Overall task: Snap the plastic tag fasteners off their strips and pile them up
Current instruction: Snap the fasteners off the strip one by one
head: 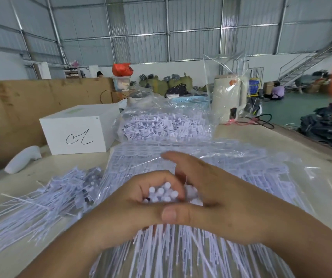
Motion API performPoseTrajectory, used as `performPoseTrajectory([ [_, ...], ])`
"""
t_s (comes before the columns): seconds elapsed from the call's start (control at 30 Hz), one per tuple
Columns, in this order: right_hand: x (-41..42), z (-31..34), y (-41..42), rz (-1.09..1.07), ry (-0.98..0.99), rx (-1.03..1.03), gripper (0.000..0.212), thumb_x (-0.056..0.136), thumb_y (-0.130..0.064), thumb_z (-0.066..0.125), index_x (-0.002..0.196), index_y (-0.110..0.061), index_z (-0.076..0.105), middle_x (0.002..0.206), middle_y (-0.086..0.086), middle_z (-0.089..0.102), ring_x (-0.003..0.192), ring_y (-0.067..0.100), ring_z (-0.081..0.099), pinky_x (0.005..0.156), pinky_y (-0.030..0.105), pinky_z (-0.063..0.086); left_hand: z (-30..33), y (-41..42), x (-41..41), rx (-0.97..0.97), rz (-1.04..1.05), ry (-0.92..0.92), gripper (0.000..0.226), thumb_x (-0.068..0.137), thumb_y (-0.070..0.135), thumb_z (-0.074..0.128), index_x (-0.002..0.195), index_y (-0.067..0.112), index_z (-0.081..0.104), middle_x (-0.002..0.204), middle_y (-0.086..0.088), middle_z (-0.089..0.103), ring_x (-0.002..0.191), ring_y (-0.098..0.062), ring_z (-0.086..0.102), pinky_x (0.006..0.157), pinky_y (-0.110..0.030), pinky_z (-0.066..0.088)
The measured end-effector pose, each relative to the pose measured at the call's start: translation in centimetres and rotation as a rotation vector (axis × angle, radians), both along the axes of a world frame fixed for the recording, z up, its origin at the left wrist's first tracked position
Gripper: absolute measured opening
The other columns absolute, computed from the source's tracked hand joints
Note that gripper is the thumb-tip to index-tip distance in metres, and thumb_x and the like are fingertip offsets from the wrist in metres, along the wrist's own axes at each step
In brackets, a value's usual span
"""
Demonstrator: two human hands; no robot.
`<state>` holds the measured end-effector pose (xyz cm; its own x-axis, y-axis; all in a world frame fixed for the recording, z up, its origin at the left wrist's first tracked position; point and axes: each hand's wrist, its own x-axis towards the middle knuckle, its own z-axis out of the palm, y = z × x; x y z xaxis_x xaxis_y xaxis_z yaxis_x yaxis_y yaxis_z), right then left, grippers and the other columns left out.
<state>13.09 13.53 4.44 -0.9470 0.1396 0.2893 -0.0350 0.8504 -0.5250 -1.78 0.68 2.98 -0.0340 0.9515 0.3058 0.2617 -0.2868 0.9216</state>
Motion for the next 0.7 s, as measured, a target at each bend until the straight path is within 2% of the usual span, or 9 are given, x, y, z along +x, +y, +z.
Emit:
performPoseTrajectory([
  [0.07, -0.1, 0.3, 0.6, 0.026, 0.016, -0.079, 0.054, 0.079, -0.072, 0.053, 0.114, -0.032, 0.056, 0.098, -0.012, 0.061, 0.087, 0.003, 0.060, 0.076, 0.036, 0.051, 0.0, 0.0, -0.3, 0.028, 0.052, 0.006, 0.008, 0.073, 0.023, 0.073, 0.072, 0.026, 0.065, 0.067, 0.013, 0.060, 0.060, -0.001, 0.055, 0.058, -0.015, 0.045],
  [0.1, -0.1, 0.3, 1.1, 0.041, 0.025, -0.127, 0.047, 0.083, -0.064, 0.055, 0.098, -0.020, 0.062, 0.085, -0.001, 0.061, 0.077, 0.013, 0.059, 0.072, 0.043, 0.047, 0.0, 0.0, -0.4, 0.035, 0.088, 0.020, 0.009, 0.071, 0.025, 0.074, 0.071, 0.027, 0.065, 0.065, 0.013, 0.058, 0.059, -0.001, 0.054, 0.058, -0.017, 0.045],
  [0.13, -0.1, 0.4, 1.5, 0.051, 0.019, -0.172, 0.043, 0.086, -0.057, 0.057, 0.087, -0.014, 0.064, 0.079, 0.007, 0.057, 0.073, 0.019, 0.055, 0.070, 0.043, 0.044, 0.0, 0.0, -0.5, 0.038, 0.117, 0.031, 0.010, 0.070, 0.027, 0.075, 0.071, 0.026, 0.065, 0.065, 0.013, 0.057, 0.059, -0.002, 0.053, 0.058, -0.019, 0.045],
  [0.27, -0.1, 0.4, 2.4, 0.097, -0.032, -0.318, 0.017, 0.088, -0.035, 0.061, 0.081, -0.021, 0.066, 0.073, -0.004, 0.057, 0.072, 0.010, 0.053, 0.072, 0.028, 0.040, -0.3, 0.2, -0.5, 0.073, 0.180, 0.025, 0.010, 0.069, 0.031, 0.075, 0.070, 0.028, 0.065, 0.065, 0.014, 0.058, 0.059, -0.003, 0.052, 0.057, -0.019, 0.045],
  [0.37, -0.2, 0.2, 2.8, 0.034, 0.060, -0.376, 0.027, 0.086, -0.037, 0.064, 0.075, -0.012, 0.061, 0.060, -0.007, 0.048, 0.059, 0.010, 0.044, 0.060, 0.025, 0.035, -0.6, 0.5, -0.3, 0.109, 0.264, -0.009, 0.018, 0.065, 0.037, 0.076, 0.069, 0.025, 0.062, 0.062, 0.009, 0.049, 0.057, -0.009, 0.042, 0.056, -0.025, 0.036],
  [0.43, -0.4, 0.2, 2.5, -0.016, 0.134, -0.303, 0.032, 0.089, -0.037, 0.067, 0.072, -0.010, 0.059, 0.055, -0.011, 0.040, 0.051, 0.005, 0.036, 0.053, 0.021, 0.029, -0.6, 0.6, 0.0, 0.148, 0.301, -0.054, 0.019, 0.063, 0.036, 0.075, 0.067, 0.024, 0.061, 0.061, 0.011, 0.047, 0.056, -0.006, 0.041, 0.054, -0.017, 0.035],
  [0.5, -0.6, 0.2, 1.9, -0.083, 0.192, -0.204, 0.030, 0.089, -0.035, 0.066, 0.068, -0.015, 0.058, 0.050, -0.012, 0.039, 0.044, 0.004, 0.034, 0.047, 0.016, 0.026, -0.4, 0.7, 0.4, 0.188, 0.346, -0.077, 0.018, 0.062, 0.037, 0.074, 0.065, 0.025, 0.060, 0.059, 0.013, 0.047, 0.055, -0.002, 0.042, 0.051, -0.010, 0.035],
  [0.6, -0.9, 0.1, 1.0, -0.182, 0.251, -0.084, 0.032, 0.089, -0.039, 0.065, 0.064, -0.021, 0.054, 0.049, -0.009, 0.041, 0.042, 0.008, 0.036, 0.044, 0.021, 0.026, -0.4, 0.9, 0.6, 0.235, 0.436, -0.094, 0.018, 0.062, 0.040, 0.072, 0.065, 0.027, 0.060, 0.056, 0.014, 0.044, 0.051, -0.003, 0.039, 0.047, -0.011, 0.033],
  [0.7, -1.6, -0.2, 0.1, -0.239, 0.367, -0.115, 0.039, 0.090, -0.039, 0.063, 0.057, -0.028, 0.044, 0.045, -0.008, 0.036, 0.041, 0.008, 0.029, 0.041, 0.021, 0.025, -0.7, 1.2, 1.0, 0.267, 0.530, -0.137, 0.023, 0.061, 0.043, 0.073, 0.066, 0.026, 0.059, 0.056, 0.009, 0.042, 0.051, -0.008, 0.036, 0.045, -0.015, 0.031],
])
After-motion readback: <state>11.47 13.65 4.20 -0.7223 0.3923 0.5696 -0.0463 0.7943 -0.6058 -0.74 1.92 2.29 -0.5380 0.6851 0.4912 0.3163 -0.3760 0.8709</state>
